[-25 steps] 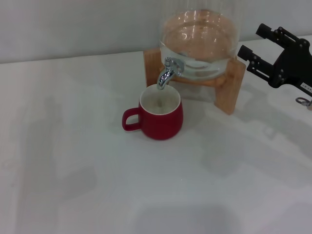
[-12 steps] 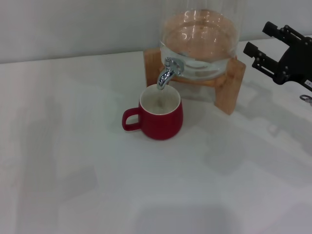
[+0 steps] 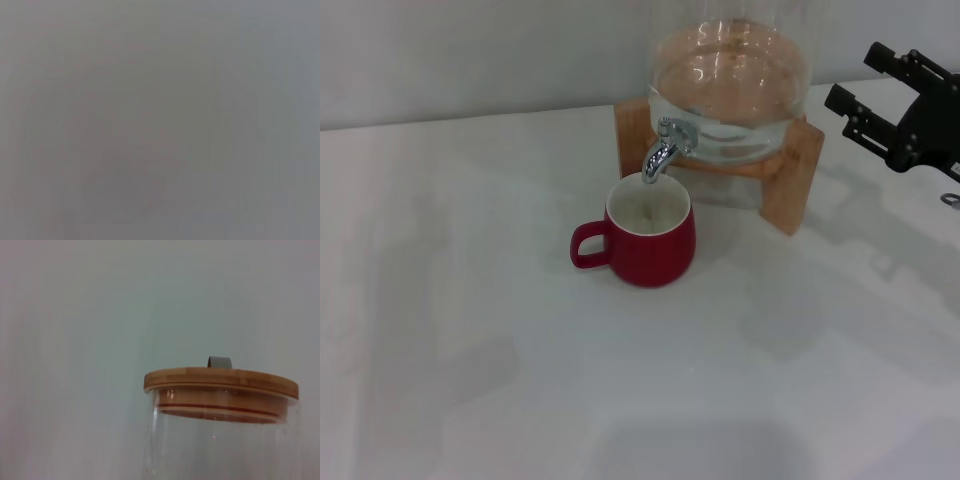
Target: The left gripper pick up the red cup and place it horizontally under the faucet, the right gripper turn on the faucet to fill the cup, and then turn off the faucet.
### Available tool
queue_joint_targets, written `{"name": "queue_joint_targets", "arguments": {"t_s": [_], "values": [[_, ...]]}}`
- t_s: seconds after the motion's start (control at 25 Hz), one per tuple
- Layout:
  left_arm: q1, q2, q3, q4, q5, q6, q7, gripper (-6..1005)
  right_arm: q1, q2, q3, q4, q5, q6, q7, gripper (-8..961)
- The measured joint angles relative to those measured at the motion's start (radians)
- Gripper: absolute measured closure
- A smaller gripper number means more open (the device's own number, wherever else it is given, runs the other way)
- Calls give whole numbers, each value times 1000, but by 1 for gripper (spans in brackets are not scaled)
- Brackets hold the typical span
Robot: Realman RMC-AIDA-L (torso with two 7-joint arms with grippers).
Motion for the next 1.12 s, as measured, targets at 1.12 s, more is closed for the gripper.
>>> {"name": "queue_joint_targets", "arguments": {"t_s": [1.12], "values": [[-33,-2,-48,-50,2,-2,-14,303,-17,-9,12,-4,4,50,7,265]]}}
